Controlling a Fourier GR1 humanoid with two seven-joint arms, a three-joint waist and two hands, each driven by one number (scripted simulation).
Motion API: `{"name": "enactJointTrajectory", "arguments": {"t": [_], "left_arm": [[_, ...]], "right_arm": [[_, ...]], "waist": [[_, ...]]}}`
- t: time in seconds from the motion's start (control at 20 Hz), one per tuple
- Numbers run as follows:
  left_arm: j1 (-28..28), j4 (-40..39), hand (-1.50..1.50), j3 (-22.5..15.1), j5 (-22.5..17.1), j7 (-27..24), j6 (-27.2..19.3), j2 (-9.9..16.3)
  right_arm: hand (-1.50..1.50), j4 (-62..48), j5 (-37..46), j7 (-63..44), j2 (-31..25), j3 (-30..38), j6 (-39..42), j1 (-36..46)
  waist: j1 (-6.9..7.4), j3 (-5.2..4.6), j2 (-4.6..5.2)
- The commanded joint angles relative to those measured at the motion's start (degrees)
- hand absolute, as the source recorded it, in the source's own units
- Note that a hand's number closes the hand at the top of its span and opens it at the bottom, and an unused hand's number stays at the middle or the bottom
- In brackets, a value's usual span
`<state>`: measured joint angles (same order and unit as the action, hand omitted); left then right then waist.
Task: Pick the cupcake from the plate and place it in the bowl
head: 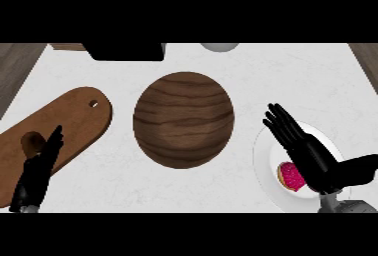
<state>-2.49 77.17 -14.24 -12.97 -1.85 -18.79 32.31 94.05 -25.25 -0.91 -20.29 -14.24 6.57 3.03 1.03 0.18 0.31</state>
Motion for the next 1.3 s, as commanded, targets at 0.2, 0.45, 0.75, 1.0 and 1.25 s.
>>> {"name": "enactJointTrajectory", "arguments": {"t": [0.2, 0.45, 0.75, 1.0, 1.25], "left_arm": [[12.1, 8.3, 0.0, 9.5, -6.2, -3.8, 1.7, -0.2], [11.1, 8.6, 0.0, 11.2, -8.8, -4.4, 1.7, -1.6], [12.8, 8.6, 0.0, 12.4, -10.0, -4.7, 4.2, -1.7], [11.1, 9.1, 0.0, 13.9, -10.8, -3.9, 5.1, -0.6], [12.4, 8.4, 0.0, 13.2, -10.0, -4.1, 4.9, -1.8]], "right_arm": [[-1.5, 4.3, 5.3, 1.6, 8.5, -5.4, -4.4, 8.7], [-1.5, 5.2, 30.0, 6.3, 2.8, -1.3, -24.8, 3.9], [-1.5, 15.0, 52.2, 1.2, 5.8, -16.5, -35.7, -5.9], [-1.5, 26.0, 63.8, -17.1, -3.6, -14.3, -29.5, -10.1], [-1.5, 37.9, 66.1, -33.6, -11.0, -11.1, -15.4, -12.3]], "waist": [[-0.15, -0.22, -0.67], [-3.82, -0.45, -1.72], [-2.39, -0.36, -0.82], [-2.51, -0.53, -1.11], [-2.55, -0.53, -0.72]]}}
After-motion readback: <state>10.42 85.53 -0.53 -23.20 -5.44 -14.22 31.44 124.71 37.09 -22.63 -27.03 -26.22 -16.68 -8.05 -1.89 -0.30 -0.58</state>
